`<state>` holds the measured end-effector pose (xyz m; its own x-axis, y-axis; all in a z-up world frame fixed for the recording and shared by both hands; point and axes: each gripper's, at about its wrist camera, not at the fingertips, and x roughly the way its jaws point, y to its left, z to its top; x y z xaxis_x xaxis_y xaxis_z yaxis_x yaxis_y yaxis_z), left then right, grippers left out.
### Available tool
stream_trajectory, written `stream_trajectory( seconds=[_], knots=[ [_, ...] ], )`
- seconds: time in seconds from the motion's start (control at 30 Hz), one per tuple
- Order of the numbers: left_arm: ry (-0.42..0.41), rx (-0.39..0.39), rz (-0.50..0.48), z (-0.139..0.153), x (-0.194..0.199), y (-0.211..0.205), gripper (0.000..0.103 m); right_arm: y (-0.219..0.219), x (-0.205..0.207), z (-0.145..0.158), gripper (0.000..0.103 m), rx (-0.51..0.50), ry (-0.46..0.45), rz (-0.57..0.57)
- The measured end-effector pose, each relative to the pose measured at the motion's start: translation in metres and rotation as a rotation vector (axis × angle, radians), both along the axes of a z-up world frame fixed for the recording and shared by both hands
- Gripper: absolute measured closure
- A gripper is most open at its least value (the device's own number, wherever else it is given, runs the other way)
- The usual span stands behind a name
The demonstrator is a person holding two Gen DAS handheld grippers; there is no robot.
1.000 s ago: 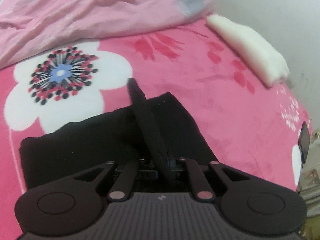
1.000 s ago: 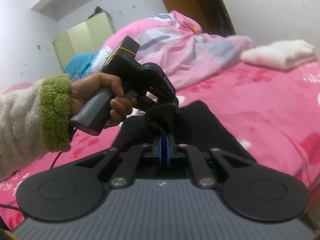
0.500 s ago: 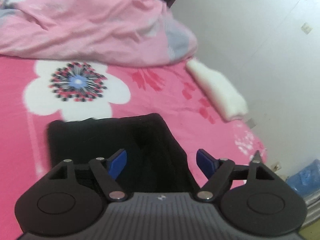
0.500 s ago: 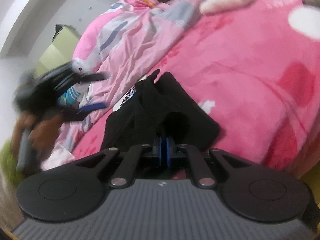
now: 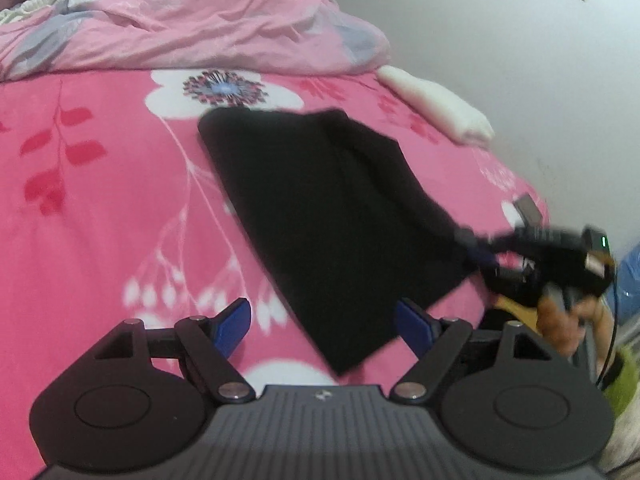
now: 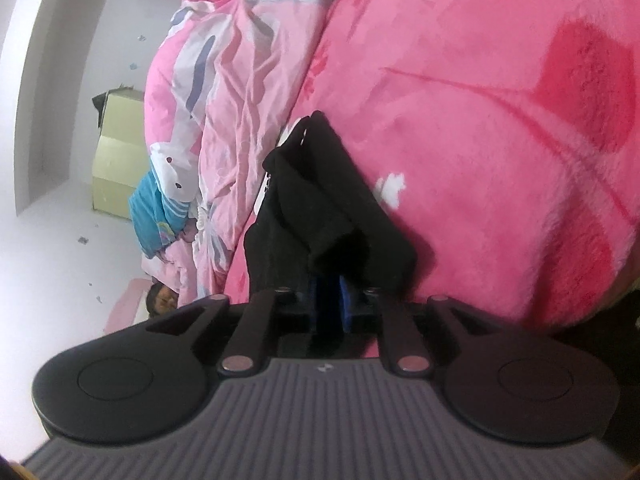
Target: Fold clothes
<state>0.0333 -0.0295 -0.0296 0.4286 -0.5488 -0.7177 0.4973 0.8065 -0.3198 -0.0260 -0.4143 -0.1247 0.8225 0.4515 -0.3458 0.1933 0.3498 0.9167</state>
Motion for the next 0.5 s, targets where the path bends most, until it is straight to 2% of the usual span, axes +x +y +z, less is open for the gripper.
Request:
stream_trajectory(
  seconds=[0.07, 0.13, 0.3, 0.33, 0.4, 0.5],
  knots=[
    [-0.013, 0.006, -0.001, -0.007, -0.008, -0.003, 0.023, -0.004, -0.002, 0.003, 0.079, 0.021, -0.007, -0.022],
    [-0.025, 0.003, -0.007, -0.011, -0.012, -0.007, 0.023, -0.008, -0.005, 0.005, 0.077, 0.017, -0.011, -0.040],
    [-0.042, 0.025, -0.004, -0.020, -0.014, -0.019, 0.024, -0.011, -0.001, 0.003, 0.077, -0.002, -0.006, -0.021],
    [-0.044, 0.032, 0.002, -0.021, -0.014, -0.020, 0.025, -0.011, -0.001, 0.004, 0.080, -0.015, -0.007, -0.015],
    [-0.043, 0.039, 0.009, -0.023, -0.015, -0.022, 0.025, -0.011, -0.002, 0.008, 0.098, -0.067, -0.018, -0.016],
    [-0.044, 0.051, 0.007, -0.025, -0.015, -0.024, 0.025, -0.014, -0.010, 0.015, 0.100, -0.126, -0.065, -0.026]
  ],
)
